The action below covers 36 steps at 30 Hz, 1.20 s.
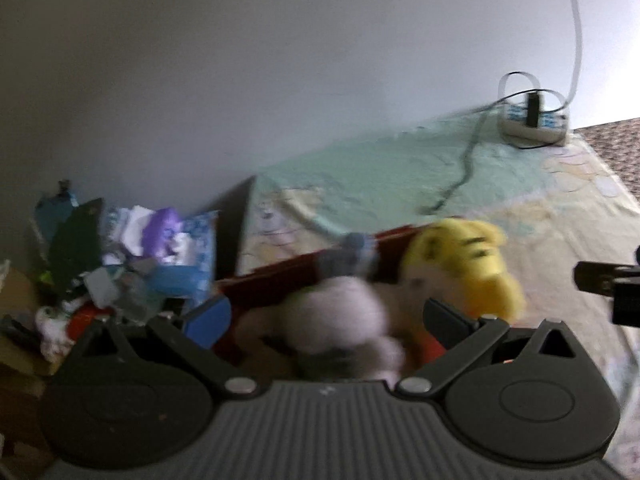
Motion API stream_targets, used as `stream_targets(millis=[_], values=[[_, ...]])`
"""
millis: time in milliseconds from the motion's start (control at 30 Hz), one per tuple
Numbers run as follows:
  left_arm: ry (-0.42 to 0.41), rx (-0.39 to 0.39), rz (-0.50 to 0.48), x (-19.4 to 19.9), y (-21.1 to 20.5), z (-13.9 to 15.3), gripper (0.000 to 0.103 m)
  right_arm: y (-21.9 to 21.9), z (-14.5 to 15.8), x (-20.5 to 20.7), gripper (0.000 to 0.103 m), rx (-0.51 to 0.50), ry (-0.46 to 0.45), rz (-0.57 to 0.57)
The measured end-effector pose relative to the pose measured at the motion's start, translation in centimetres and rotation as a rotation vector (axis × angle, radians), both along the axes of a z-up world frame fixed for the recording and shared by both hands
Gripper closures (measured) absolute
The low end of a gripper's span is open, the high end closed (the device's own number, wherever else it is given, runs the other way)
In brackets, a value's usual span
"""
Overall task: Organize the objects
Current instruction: 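Move the right tool back over the yellow tiger plush in the box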
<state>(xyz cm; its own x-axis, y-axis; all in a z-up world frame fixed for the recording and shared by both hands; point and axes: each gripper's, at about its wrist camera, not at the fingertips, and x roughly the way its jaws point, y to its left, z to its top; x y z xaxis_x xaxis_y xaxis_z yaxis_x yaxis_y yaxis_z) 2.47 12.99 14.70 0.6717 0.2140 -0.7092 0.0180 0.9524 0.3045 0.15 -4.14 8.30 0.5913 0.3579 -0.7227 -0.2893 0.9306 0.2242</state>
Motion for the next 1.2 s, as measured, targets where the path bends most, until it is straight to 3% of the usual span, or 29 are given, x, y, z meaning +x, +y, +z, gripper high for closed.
stream_targets(millis=[333,633,1200], values=[[0.021,-0.063,0.095,0.1,5.2,-1.6,0.001,5.0,-0.6,-0.7,0.019,-0.006,0.018,0.057],[0.046,-0.134,0.116,0.9,6.1,-4.1,0.001,7.4,-1.4,-0.5,0.019,-0.023,0.019,0.084],[0.111,-0.144,0.132,1.5,7.1,-6.3,0.000,8.6,-2.9,0.0,0.019,-0.075,0.020,0.116]])
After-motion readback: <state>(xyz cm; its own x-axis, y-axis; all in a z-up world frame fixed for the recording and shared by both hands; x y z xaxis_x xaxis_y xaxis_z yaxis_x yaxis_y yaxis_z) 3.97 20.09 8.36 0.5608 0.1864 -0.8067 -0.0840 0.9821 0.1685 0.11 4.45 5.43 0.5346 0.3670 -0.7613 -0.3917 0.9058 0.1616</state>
